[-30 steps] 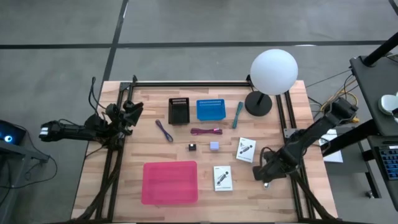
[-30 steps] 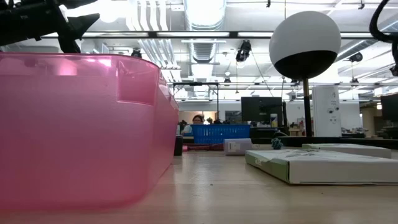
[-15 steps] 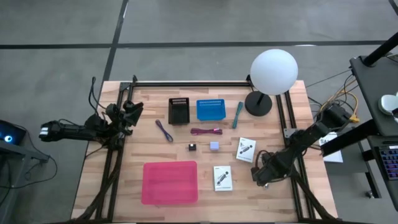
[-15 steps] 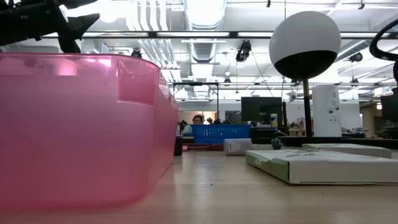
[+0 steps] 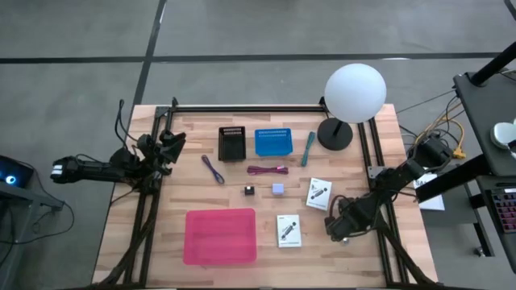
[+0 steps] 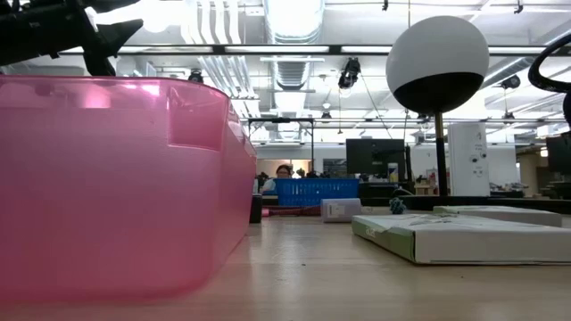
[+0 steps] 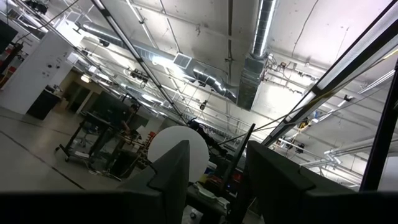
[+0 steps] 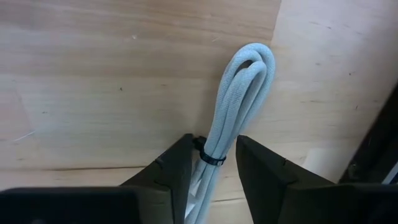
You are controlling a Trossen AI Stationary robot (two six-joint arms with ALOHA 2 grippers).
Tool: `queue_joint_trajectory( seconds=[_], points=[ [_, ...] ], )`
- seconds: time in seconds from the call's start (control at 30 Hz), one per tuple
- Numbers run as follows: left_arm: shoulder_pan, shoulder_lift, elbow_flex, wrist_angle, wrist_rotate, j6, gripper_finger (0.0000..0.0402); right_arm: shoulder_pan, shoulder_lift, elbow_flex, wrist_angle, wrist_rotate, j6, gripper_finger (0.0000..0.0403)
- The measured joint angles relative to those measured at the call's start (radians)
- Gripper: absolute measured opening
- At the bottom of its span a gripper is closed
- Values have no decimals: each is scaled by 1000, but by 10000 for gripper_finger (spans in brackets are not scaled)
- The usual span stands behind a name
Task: Pick and place items into bin
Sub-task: Put the white charger cable into the pink bin
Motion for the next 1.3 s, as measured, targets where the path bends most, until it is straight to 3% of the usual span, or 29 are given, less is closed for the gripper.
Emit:
queue_joint_trajectory(
  seconds=[0.37,0.63,0.9,1.07,1.3],
  points=[
    [0,0,0,-1,0,0,144,0,0,-1,13,3,-10,41],
    [0,0,0,-1,0,0,144,0,-15,2,38,9,-10,33],
    [-1,2,0,-1,0,0,144,0,-37,96,45,122,-44,34],
    [-1,0,0,-1,0,0,144,0,-37,166,44,270,-67,36],
    [0,0,0,1,0,-1,144,0,-37,238,42,599,-189,37]
  ],
)
